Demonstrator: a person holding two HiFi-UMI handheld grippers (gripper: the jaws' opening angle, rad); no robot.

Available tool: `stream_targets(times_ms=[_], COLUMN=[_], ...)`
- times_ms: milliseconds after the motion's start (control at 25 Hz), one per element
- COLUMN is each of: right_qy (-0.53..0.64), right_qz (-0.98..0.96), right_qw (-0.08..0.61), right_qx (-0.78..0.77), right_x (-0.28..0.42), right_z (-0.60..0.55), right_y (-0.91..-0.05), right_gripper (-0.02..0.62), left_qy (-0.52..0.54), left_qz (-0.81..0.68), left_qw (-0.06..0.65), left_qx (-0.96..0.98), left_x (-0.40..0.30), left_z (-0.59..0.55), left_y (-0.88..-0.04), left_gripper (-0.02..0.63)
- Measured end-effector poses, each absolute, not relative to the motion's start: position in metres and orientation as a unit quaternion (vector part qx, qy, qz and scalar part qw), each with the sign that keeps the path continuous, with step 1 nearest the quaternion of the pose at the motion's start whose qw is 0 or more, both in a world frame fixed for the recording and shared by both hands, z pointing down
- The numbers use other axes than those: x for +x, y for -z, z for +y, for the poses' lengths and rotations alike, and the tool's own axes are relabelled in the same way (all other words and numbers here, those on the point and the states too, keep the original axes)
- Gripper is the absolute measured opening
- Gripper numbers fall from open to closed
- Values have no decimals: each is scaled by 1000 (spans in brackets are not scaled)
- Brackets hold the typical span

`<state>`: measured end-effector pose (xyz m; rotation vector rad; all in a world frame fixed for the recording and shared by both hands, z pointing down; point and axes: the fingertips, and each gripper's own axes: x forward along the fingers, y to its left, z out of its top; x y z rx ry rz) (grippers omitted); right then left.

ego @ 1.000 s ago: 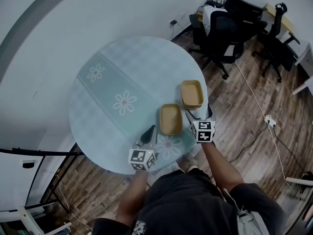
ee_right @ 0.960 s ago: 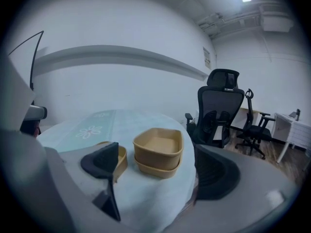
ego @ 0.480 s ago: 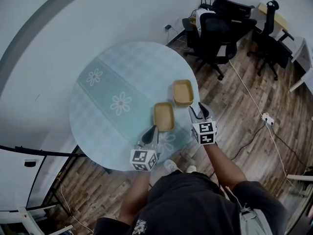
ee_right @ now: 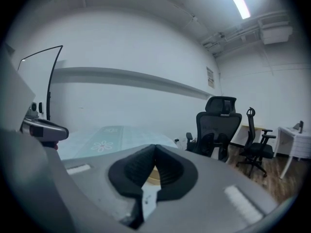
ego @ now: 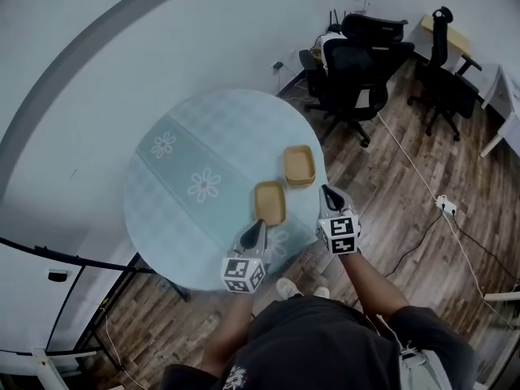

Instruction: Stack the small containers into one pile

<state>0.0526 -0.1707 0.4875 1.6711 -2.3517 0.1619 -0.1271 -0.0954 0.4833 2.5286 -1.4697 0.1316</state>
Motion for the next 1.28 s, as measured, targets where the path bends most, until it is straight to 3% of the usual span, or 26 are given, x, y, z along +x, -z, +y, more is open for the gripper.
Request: stream_targets(times_ms=[720, 1280], right_qy=[-40, -51], right_qz=[-833, -832], right_qw=[78, 98], right_qx=[546, 544], right_x=[68, 61], right_z=[-97, -99], right_y=[-440, -468], right_gripper=[2, 2], left_qy=[-32, -49], left_qz=[-521, -568], left_qw=[107, 136], left_qx=[847, 810], left_x=[-100, -114], left_z=[-57, -71], left_y=[-471, -527], left_gripper=[5, 8])
